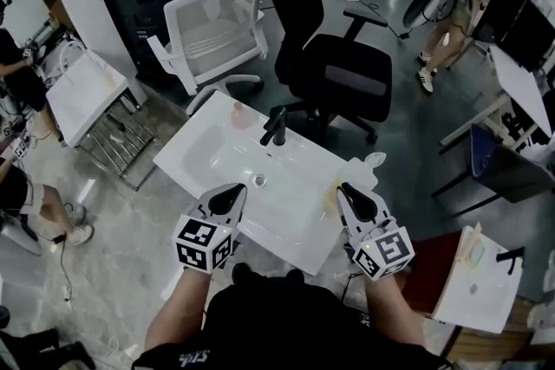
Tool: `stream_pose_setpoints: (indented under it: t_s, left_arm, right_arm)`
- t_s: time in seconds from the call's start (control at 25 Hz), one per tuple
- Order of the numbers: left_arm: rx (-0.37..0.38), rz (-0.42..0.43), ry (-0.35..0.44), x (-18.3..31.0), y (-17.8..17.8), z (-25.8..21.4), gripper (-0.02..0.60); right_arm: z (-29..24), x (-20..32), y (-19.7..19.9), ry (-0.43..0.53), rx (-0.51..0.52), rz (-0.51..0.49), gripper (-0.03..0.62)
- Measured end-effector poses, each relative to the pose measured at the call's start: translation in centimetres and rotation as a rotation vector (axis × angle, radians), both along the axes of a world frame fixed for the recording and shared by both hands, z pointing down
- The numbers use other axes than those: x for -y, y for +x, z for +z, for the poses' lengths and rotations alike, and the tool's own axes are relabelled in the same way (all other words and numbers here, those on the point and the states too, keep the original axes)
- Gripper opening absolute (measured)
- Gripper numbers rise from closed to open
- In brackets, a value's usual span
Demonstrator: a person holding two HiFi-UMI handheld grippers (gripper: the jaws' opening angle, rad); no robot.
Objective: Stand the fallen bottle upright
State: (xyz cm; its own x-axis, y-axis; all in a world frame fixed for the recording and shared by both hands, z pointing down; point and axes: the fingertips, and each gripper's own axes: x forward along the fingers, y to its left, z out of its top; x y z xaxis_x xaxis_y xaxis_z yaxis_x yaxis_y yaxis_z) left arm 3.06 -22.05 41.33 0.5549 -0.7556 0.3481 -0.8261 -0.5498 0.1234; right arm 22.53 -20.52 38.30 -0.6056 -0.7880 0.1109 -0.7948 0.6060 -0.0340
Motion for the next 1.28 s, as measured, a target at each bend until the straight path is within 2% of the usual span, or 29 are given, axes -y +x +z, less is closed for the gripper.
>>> stream_pose_setpoints:
  t_s: [0.08,0.56,0.72,0.92,1.28]
  left_arm:
    - [-0.023,0.005,0.008,0.1,-0.9,-0.7,0.015]
    - [-0.076,-0.032,0.071,1.2,-5.1,-3.0,0.015]
    - [-0.083,-0.026,0.068,1.0,-5.3,-2.8,0.015]
    - [-0.083,-0.034,0.055,0.8,-5.9,-2.4,0.015]
    - [-0.079,-0.032,0.044,0.8,-5.7,-2.1,0.015]
  right_arm:
    - [-1.0,-0.2,-1.5,0.026,0.006,-0.006,0.011]
    - [-3.6,-1.4,-7.1,0.038,0.052,-0.107,0.012]
    - [-3.8,-1.9,-8.6,0.053,-0.005,-0.126,0.012]
    - [-3.4,-2.1,-9.0,0.052,-0.049,-0.123,0.011]
    - [-2.3,-1.8,-8.0,0.005,-0.02,-0.096,0.011]
